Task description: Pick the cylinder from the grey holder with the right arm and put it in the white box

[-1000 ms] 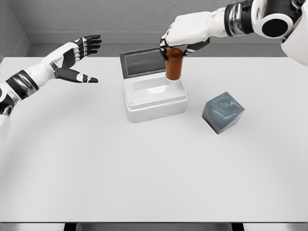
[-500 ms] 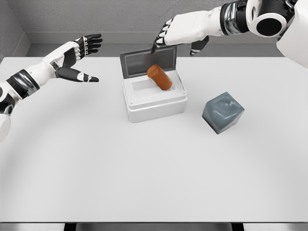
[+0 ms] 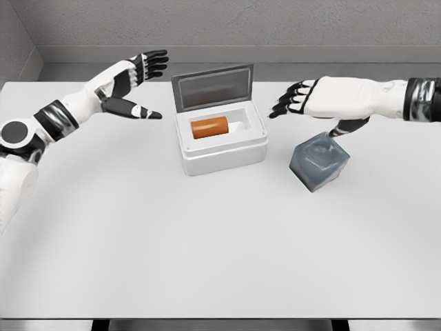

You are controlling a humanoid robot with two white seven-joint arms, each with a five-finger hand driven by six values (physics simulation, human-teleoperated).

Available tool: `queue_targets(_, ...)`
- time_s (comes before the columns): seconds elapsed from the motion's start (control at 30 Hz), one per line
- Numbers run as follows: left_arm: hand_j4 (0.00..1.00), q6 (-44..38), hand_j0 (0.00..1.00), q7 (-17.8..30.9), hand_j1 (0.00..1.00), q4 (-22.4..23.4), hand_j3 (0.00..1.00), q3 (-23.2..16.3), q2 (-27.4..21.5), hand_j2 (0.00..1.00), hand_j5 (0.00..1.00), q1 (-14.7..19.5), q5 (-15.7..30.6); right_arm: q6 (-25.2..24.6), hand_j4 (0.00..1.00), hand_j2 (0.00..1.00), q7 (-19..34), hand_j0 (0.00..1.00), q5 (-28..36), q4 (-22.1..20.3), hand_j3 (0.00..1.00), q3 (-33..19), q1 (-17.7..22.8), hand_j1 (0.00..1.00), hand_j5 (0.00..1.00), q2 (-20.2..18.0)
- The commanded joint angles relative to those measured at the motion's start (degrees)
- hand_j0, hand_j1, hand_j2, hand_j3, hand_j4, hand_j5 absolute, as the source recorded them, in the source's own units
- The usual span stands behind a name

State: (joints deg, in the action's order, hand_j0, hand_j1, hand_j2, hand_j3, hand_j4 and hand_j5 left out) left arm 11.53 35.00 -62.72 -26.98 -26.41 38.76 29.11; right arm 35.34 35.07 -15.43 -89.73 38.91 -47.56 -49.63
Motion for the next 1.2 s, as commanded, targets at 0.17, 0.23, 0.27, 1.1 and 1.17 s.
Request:
queue_targets(0.17, 1.0, 0.1, 1.0, 0.0, 1.0, -0.1, 1.0, -0.2, 1.9, 1.0, 1.0, 0.0, 0.3, -0.3, 1.0, 1.0, -0.1, 1.0, 15.3, -7.3, 1.0, -25.5, 10.6, 1.0, 1.0, -3.7)
queue_targets(0.23, 1.0, 0.1, 1.0, 0.0, 1.0, -0.1, 1.0, -0.2, 2.1, 1.0, 1.0, 0.0, 0.2, -0.3, 1.0, 1.0, -0.1, 1.0, 19.2, -7.4, 1.0, -27.0, 15.4, 1.0, 1.0, -3.4)
queue_targets(0.27, 1.0, 0.1, 1.0, 0.0, 1.0, -0.2, 1.0, -0.2, 2.3, 1.0, 1.0, 0.0, 0.2, -0.3, 1.0, 1.0, -0.1, 1.0, 21.9, -7.4, 1.0, -29.0, 18.7, 1.0, 1.0, -2.5)
queue_targets(1.1, 1.0, 0.3, 1.0, 0.0, 1.0, -7.5, 1.0, 2.3, -4.7, 1.0, 1.0, -3.4, 0.5, -0.3, 1.0, 1.0, -0.1, 1.0, 22.8, -10.6, 1.0, -46.6, 44.1, 1.0, 1.0, 14.5)
queue_targets(1.17, 1.0, 0.4, 1.0, 0.0, 1.0, -7.6, 1.0, 2.4, -11.1, 1.0, 1.0, -4.3, 0.7, -0.3, 1.0, 1.0, -0.1, 1.0, 22.8, -10.6, 1.0, -46.6, 44.1, 1.0, 1.0, 14.5)
